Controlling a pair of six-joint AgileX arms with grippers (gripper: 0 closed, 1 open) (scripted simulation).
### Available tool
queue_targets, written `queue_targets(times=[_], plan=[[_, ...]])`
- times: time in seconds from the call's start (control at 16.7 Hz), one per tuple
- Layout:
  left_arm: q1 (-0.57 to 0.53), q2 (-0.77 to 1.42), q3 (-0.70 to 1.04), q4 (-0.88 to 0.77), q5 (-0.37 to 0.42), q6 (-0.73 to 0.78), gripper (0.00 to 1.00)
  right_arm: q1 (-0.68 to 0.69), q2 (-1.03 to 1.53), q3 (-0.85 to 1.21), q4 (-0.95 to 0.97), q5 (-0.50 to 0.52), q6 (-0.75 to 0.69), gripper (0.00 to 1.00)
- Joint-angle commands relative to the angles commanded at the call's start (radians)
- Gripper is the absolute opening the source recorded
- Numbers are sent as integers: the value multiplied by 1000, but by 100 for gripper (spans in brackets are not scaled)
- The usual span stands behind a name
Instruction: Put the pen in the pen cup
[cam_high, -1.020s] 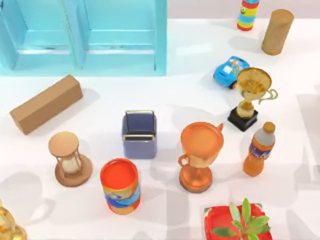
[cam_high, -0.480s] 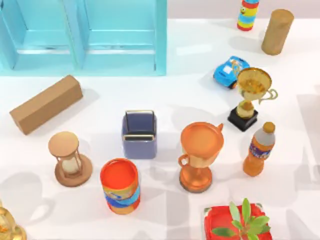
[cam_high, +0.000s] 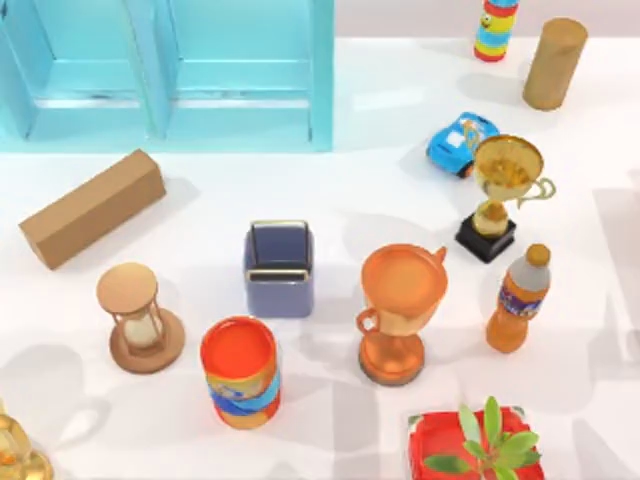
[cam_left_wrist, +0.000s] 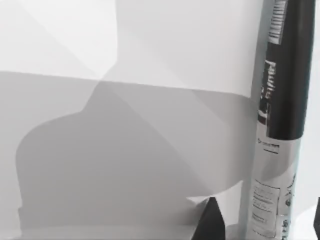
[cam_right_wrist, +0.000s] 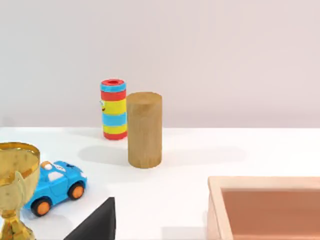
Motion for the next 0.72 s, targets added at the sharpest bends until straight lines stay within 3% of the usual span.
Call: queue_targets(times=[0.12,0.18,0.72], plan=[[0,0,0,0,0,0,2,0,0,0,0,0,0,100],[0,0,0,0,0,0,0,0,0,0,0,0,0,100],[41,-79,8,-62,-14,28,0,0,0,0,0,0,0,100]])
